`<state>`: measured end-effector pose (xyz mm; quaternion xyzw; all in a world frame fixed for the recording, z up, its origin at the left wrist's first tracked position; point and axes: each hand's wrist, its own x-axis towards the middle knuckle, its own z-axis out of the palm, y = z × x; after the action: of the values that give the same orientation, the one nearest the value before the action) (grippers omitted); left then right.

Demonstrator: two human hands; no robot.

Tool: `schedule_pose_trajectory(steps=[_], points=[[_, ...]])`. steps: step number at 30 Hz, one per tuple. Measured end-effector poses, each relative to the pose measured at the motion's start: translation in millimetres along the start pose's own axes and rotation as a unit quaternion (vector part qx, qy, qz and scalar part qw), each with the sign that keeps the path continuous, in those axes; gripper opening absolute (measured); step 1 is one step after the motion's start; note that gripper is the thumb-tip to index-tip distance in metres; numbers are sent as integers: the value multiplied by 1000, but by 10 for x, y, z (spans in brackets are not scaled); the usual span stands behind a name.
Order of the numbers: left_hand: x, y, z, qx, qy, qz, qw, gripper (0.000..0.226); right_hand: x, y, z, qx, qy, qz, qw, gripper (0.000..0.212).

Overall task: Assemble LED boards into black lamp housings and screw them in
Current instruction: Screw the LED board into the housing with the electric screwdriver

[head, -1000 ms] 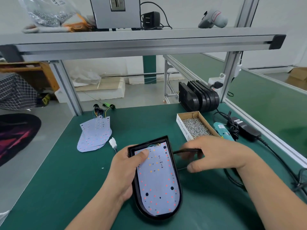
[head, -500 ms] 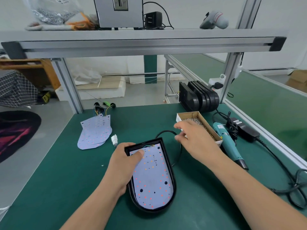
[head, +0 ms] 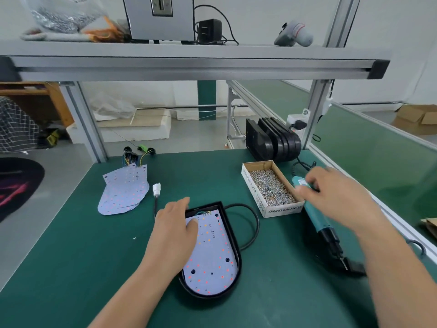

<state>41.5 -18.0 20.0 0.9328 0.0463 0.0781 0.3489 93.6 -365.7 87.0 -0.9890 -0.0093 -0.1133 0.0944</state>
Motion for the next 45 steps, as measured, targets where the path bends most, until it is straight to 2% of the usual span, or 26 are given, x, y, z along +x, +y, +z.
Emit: schedule_pose_trajectory(steps=[3, 5, 7, 10, 13, 15, 16, 19, 22, 24, 28, 34, 36, 38, 40, 42, 45], points=[[-11, -12, -9, 28, 3, 11, 1000, 51, -203, 257, 55, -67, -77, 37, 994, 80], [-1, -16, -11, -4, -5, 15, 1000, 48, -380, 292, 153, -68, -121, 43, 989, 90], [-4, -23, -19, -41, -9, 18, 999, 48, -483, 271, 255, -47, -125, 42, 990, 82], [-1, -40, -73, -77, 4, 28, 997, 46, -476, 271, 298, -5, -104, 62, 993, 50], [36, -133, -307, -114, 77, 3, 990, 34, -459, 397, 308, 157, -92, 109, 977, 21], [70, -312, -592, -84, 147, -48, 984, 18, -482, 473, 290, 331, -88, 128, 931, 6], [80, -426, -734, -40, 154, -81, 984, 14, -500, 505, 279, 417, -80, 134, 896, 5], [61, -734, -964, 84, 48, -152, 984, 15, -533, 543, 252, 598, -44, 177, 780, 19], [17, -813, -991, 56, -11, -150, 987, 13, -554, 468, 212, 719, -46, 171, 672, 30], [8, -807, -984, 55, -19, -138, 989, 12, -591, 392, 209, 772, -27, 150, 617, 33], [20, -796, -932, 106, -30, -121, 987, 14, -646, 155, 224, 832, 16, 105, 544, 36], [33, -847, -869, 158, -11, -90, 983, 17, -644, -272, 135, 864, 7, 105, 493, 26], [46, -849, -857, 101, 20, -70, 992, 17, -635, -430, 131, 869, -2, 101, 485, 21], [55, -804, -856, -4, 39, -46, 998, 15, -631, -579, 105, 873, 7, 118, 474, 16], [44, -676, -857, -142, 31, -16, 989, 14, -622, -674, 92, 877, 42, 156, 452, 40], [-13, -504, -860, -289, 9, 11, 957, 8, -626, -737, 70, 877, 77, 180, 439, 49], [-128, -282, -835, -440, -49, 45, 896, 17, -610, -849, 29, 892, 81, 176, 409, 47]])
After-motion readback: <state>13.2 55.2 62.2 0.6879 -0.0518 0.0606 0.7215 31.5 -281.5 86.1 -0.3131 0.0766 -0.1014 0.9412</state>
